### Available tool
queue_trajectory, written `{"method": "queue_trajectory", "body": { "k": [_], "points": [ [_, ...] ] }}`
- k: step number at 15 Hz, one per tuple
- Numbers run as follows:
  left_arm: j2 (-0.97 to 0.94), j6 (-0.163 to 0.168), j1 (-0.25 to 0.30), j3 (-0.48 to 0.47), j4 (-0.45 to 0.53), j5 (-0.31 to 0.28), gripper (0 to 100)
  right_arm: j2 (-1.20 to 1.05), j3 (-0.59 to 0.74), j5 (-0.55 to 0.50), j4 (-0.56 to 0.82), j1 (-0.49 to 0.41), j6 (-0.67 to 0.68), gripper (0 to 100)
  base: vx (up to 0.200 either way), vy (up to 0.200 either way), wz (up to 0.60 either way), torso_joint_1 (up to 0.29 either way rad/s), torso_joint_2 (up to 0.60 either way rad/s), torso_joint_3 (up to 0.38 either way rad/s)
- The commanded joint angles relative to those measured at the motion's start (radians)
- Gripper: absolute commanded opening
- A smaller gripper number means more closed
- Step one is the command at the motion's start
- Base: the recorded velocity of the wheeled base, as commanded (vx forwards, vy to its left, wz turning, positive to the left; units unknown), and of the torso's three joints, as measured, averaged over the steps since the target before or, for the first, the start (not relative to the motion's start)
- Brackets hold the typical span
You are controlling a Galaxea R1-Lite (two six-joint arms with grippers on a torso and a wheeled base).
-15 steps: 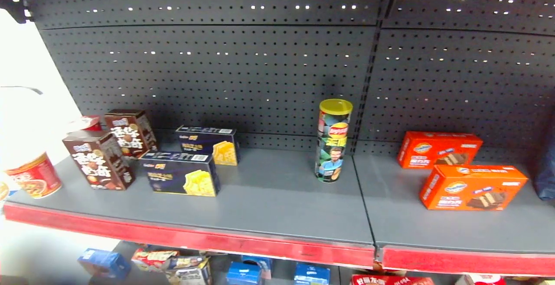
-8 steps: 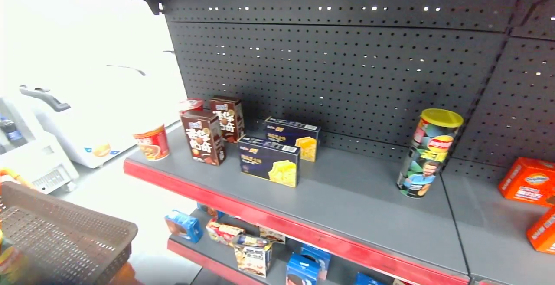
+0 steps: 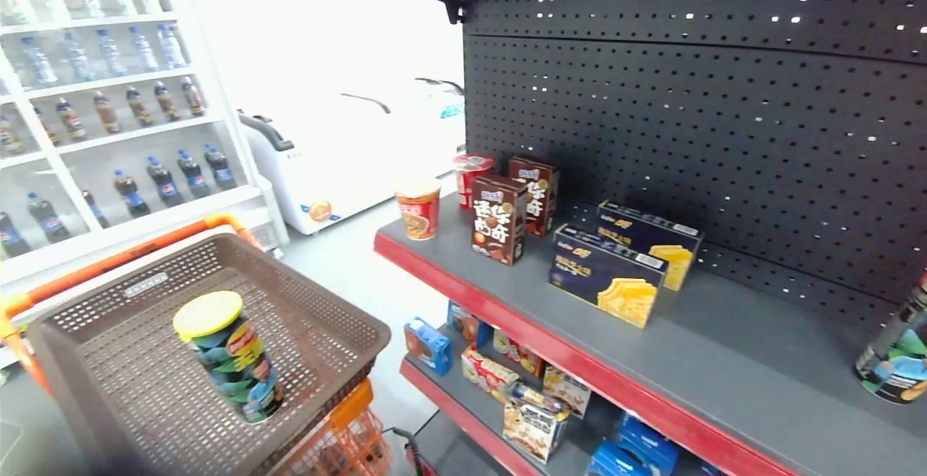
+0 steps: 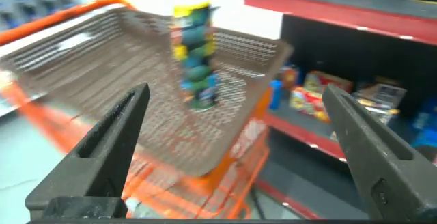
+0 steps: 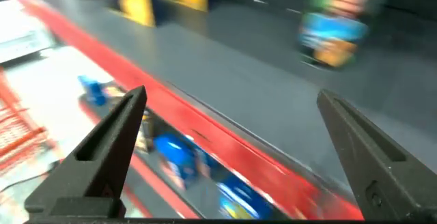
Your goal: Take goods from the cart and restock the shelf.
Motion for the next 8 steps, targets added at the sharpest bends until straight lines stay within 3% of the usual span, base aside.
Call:
{"method": "queue_trajectory", "body": {
  "k": [1, 4, 7, 8],
  "points": [
    [0.0, 0.006, 0.001, 0.0, 0.0, 0.0, 100, 0.0, 0.0, -0.001, 0.0, 0.001, 0.0, 100, 0.0, 0.0, 0.6, 0.002, 0.0, 0.002],
    [0.0, 0.011, 0.001, 0.0, 0.0, -0.008, 100, 0.0, 0.0, -0.001, 0.0, 0.001, 0.001, 100, 0.0, 0.0, 0.6, 0.006, 0.0, 0.002],
    [0.0, 0.014, 0.002, -0.002, -0.001, -0.003, 100, 0.0, 0.0, -0.001, 0.0, 0.001, 0.001, 100, 0.0, 0.0, 0.0, 0.0, 0.0, 0.0],
    [0.006, 0.046, 0.008, -0.037, 0.0, 0.023, 100, 0.0, 0.0, -0.001, 0.0, 0.001, 0.001, 100, 0.0, 0.0, 0.0, 0.0, 0.0, 0.0]
  ]
}}
